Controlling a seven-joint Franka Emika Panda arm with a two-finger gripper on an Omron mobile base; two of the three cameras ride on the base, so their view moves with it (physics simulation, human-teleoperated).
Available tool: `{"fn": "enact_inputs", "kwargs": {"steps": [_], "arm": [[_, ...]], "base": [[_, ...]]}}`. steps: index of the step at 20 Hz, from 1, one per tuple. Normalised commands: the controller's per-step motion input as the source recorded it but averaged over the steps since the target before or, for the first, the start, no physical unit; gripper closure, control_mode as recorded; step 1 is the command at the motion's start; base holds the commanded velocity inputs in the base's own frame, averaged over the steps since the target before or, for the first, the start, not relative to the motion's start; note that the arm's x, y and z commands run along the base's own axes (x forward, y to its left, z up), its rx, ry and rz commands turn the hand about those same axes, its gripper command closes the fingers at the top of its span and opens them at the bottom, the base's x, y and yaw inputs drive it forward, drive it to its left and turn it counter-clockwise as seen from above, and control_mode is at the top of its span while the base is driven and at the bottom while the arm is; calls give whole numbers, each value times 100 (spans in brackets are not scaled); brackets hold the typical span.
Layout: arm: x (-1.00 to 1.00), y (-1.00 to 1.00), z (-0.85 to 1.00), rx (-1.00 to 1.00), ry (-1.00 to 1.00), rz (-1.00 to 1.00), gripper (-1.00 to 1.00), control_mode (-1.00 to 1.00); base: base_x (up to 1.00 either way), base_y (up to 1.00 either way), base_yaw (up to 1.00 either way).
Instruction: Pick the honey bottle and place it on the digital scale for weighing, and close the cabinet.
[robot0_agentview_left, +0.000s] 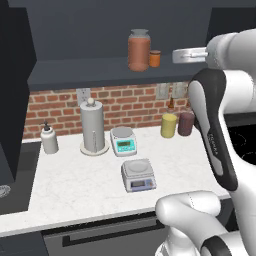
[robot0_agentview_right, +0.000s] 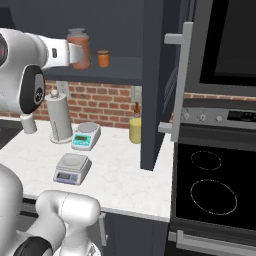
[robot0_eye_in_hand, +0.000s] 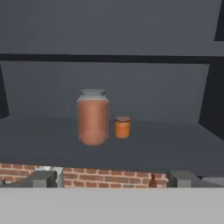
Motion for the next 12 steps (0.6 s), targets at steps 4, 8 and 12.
{"fn": "enact_inputs", "kwargs": {"steps": [4, 8, 12], "arm": [[24, 29, 4, 0, -9, 0, -100, -100], [30, 32, 0, 0, -8, 0, -100, -100], [29, 22, 0, 0, -4, 0, -100, -100]], "base": [[0, 0, 0], [0, 0, 0], [0, 0, 0]]}}
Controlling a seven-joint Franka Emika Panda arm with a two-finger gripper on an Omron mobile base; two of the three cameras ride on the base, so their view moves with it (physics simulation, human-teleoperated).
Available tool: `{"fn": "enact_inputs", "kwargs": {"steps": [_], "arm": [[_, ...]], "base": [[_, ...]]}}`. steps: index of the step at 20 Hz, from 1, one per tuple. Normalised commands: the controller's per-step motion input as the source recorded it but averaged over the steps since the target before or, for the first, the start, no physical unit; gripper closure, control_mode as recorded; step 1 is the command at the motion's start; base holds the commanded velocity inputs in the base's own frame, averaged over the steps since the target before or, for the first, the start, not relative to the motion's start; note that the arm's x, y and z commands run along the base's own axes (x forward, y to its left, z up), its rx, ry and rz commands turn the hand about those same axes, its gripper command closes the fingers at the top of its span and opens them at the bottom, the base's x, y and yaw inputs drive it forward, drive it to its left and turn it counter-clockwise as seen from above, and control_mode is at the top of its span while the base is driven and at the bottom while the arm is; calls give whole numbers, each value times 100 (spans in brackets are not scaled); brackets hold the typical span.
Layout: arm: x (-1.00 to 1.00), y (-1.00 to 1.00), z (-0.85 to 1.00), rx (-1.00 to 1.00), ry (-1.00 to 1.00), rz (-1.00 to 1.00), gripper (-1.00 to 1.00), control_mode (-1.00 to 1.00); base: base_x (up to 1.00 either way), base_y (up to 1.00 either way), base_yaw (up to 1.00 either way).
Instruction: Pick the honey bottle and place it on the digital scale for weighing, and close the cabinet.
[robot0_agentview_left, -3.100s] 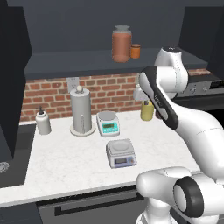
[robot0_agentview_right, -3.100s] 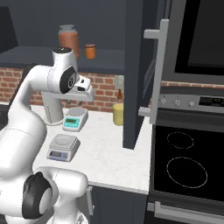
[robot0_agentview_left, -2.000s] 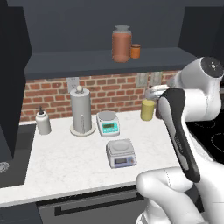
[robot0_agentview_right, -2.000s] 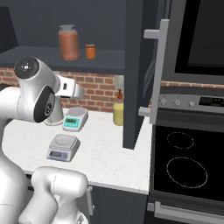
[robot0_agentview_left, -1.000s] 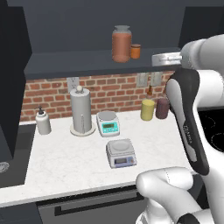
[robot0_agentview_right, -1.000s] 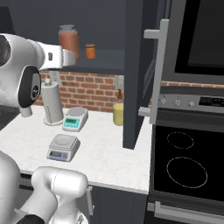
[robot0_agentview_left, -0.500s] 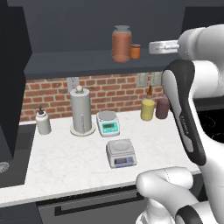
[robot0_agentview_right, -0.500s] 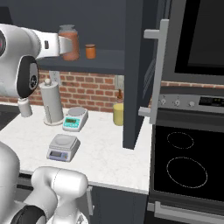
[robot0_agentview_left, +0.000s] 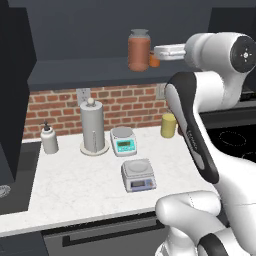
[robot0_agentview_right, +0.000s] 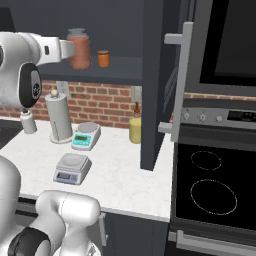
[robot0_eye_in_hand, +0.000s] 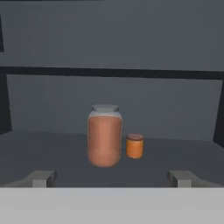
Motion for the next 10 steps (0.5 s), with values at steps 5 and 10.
{"fn": "enact_inputs", "kwargs": {"steps": [5, 10], "arm": [[29, 4, 1, 0, -1, 0, -100, -100], [27, 0, 0, 0, 4, 0, -100, -100]], "base": [[0, 0, 0], [0, 0, 0]]}}
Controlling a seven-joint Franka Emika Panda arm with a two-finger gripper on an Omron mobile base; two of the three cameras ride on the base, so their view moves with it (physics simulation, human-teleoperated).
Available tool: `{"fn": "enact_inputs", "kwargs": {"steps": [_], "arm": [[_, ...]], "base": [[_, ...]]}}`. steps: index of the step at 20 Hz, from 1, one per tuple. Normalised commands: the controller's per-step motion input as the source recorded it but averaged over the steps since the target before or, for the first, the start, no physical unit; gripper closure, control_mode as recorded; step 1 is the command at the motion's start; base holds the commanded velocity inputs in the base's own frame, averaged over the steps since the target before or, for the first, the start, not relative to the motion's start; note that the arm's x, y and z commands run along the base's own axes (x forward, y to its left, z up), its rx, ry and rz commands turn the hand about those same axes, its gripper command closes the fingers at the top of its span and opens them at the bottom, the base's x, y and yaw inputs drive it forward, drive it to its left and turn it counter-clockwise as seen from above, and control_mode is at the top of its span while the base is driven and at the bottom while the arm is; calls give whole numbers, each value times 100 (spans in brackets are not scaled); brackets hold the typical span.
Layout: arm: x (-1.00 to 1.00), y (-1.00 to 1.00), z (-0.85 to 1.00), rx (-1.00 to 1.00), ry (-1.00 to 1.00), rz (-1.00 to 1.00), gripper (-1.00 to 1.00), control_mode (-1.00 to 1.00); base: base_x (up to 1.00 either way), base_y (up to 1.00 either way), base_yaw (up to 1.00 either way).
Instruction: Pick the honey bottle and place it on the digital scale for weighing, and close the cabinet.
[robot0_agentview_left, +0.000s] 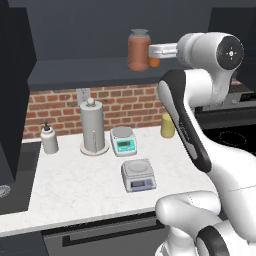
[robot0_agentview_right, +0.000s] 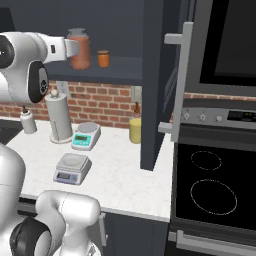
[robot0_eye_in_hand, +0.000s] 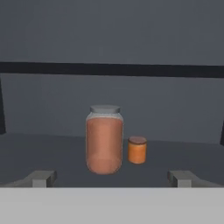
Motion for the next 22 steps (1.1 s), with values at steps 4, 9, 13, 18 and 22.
{"fn": "enact_inputs", "kwargs": {"steps": [4, 9, 13, 18, 22], "arm": [[30, 0, 0, 0, 6, 0, -100, -100], [25, 0, 0, 0, 1, 0, -100, -100], [25, 0, 0, 0, 2, 1, -100, -100], [20, 0, 0, 0, 3, 1, -100, -100], [27, 1, 0, 0, 2, 0, -100, -100]], "base": [[0, 0, 0], [0, 0, 0], [0, 0, 0], [0, 0, 0], [0, 0, 0]]}}
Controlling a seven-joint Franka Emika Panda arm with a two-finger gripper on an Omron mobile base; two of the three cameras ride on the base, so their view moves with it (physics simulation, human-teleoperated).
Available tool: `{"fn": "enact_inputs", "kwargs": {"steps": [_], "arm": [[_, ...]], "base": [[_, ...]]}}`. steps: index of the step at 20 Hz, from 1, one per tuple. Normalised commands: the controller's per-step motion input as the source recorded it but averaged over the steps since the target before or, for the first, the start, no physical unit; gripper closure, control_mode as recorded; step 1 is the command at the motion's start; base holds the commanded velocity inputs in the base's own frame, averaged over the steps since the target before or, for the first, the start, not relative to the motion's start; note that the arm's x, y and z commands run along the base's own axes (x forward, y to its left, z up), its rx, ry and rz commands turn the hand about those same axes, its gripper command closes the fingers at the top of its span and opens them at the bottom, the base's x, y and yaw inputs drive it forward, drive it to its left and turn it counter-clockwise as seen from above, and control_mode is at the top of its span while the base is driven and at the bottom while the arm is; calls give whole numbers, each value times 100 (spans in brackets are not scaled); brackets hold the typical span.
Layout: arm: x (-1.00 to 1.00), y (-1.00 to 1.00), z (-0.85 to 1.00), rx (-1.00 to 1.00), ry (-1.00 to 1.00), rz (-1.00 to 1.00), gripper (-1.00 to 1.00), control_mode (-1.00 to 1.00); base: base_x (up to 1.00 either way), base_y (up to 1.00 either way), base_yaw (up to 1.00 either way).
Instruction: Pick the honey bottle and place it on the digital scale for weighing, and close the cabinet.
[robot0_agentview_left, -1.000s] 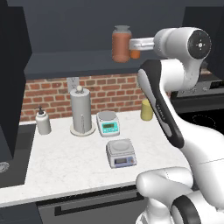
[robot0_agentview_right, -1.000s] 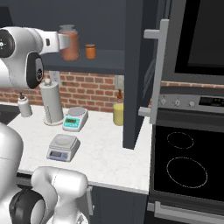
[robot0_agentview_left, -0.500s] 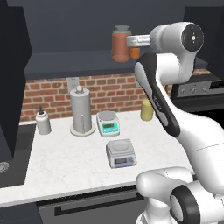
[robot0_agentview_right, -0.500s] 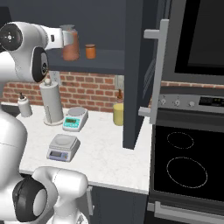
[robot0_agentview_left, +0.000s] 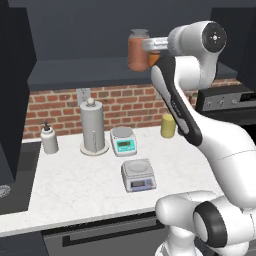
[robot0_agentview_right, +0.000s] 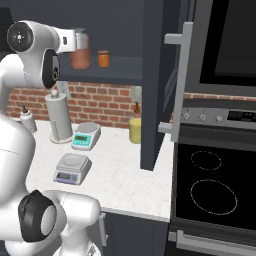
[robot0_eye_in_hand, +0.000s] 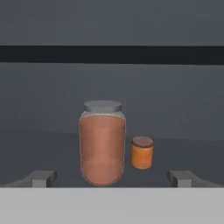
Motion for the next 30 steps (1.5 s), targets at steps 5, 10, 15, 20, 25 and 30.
{"fn": "enact_inputs", "kwargs": {"steps": [5, 10, 15, 20, 25, 30], "arm": [[25, 11, 0, 0, 0, 0, -100, -100], [21, 1, 0, 0, 0, 0, -100, -100], [22, 1, 0, 0, 0, 0, -100, -100], [27, 10, 0, 0, 0, 0, -100, -100], [24, 8, 0, 0, 0, 0, -100, -100], [24, 7, 0, 0, 0, 0, -100, -100]], "base": [[0, 0, 0], [0, 0, 0], [0, 0, 0], [0, 0, 0], [0, 0, 0], [0, 0, 0]]}}
